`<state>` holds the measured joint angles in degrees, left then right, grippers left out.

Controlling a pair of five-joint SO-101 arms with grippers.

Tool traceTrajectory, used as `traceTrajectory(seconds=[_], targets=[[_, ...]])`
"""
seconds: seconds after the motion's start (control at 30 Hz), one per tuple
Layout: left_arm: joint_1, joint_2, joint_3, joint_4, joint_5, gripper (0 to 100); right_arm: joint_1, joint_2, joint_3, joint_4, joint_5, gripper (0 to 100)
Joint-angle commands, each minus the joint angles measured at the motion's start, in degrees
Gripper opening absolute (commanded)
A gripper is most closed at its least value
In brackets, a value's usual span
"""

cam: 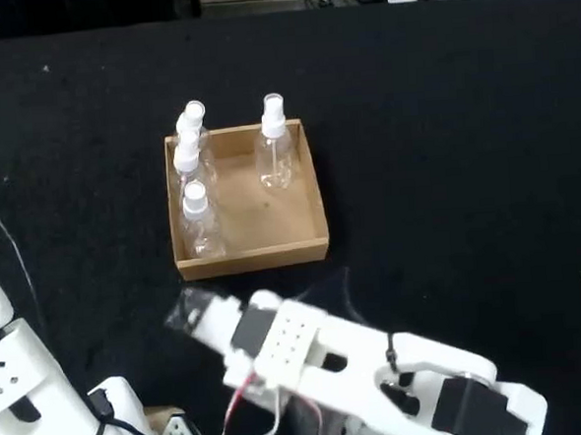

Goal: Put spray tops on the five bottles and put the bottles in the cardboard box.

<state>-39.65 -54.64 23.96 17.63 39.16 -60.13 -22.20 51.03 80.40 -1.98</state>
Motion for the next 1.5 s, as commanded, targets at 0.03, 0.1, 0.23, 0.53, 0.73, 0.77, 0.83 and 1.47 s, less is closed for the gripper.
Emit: traceTrajectory(seconds=[0.03,0.1,0.23,0.53,0.73,0.77,0.83,1.47], targets=[[-0.4,0.2,-0.8,-1.2,0.7,27,9.2,-2.4,-4.6,3.3,6.9,27.5],[-0.4,0.2,-0.8,-1.2,0.7,27,12.2,-4.9,-4.4,3.8,9.9,26.2],[-0.4,0.2,-0.8,-1.2,0.7,27,19.9,-10.6,-3.9,4.5,14.2,26.0],[-0.4,0.2,-0.8,-1.3,0.7,27,27.8,-19.8,-5.7,5.0,25.8,26.1],[-0.4,0.2,-0.8,-1.2,0.7,27,21.1,-20.2,-7.1,5.2,14.4,26.1],[-0.4,0.2,-0.8,-1.2,0.7,27,19.4,-19.4,-7.1,5.0,11.2,26.2],[-0.4,0.2,-0.8,-1.2,0.7,27,15.9,-17.4,-7.2,4.6,5.5,26.2],[-0.4,0.2,-0.8,-1.1,0.7,27,11.7,-13.7,-2.8,4.0,8.4,21.3]])
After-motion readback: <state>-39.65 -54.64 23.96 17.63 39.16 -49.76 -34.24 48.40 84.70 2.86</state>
